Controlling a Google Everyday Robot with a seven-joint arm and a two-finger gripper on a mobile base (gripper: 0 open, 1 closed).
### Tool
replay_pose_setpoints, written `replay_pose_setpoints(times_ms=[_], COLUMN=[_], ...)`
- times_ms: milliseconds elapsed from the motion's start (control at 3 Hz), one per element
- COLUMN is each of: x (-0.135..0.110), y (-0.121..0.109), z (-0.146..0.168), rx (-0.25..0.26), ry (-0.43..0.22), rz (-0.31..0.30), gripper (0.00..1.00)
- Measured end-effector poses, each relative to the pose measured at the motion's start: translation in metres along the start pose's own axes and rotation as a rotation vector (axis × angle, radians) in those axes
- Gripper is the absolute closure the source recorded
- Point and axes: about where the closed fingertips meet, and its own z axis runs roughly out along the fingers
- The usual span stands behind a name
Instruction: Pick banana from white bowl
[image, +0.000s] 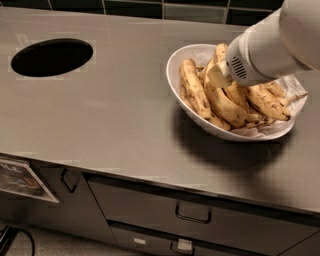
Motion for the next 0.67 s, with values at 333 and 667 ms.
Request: replay_pose_setpoints(times_ms=[333, 667], x=[-0.0022, -0.0023], y=[0.0000, 0.0000], z=[-0.0021, -0.0021], rx=[-0.007, -0.008], ry=[-0.005, -0.006], rz=[0.001, 0.000], gripper=[0.85, 1.00])
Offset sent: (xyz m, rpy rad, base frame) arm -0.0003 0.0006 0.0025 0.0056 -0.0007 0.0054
